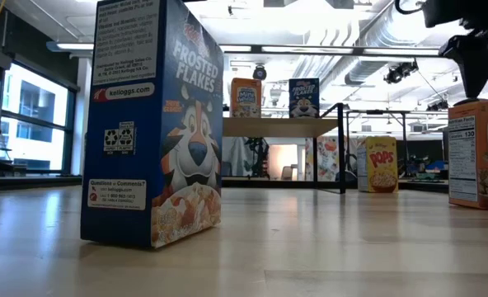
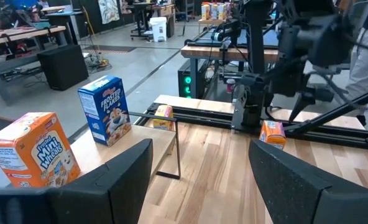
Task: Stack cereal on shelf
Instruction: Put the right orange cereal box aligned with the other orange cereal box on the shelf
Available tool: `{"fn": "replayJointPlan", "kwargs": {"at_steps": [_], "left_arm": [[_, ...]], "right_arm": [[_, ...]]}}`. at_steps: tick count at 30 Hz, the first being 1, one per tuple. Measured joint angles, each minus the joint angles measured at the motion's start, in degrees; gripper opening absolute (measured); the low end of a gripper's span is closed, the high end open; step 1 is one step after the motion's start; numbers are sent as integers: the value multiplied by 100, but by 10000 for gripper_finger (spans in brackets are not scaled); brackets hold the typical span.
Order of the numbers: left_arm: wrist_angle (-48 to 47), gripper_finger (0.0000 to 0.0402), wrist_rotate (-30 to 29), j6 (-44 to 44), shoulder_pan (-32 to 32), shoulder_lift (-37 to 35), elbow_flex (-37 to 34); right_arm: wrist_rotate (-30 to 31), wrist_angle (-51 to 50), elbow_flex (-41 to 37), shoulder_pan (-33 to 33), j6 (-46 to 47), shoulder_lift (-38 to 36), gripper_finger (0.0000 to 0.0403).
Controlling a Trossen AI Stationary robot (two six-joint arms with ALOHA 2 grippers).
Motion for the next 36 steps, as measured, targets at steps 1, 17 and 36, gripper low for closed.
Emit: {"fn": "replayJointPlan", "kwargs": {"at_steps": [1, 17, 36], "left_arm": [[-2, 257, 0, 0, 0, 0, -1], [-157, 257, 1, 2, 0, 0, -1], [-212, 257, 2, 149, 0, 0, -1]], "right_arm": [[33, -38, 0, 38, 36, 102, 303], [-8, -82, 0, 185, 29, 1255, 302], [-96, -104, 0, 167, 80, 1475, 225]]}}
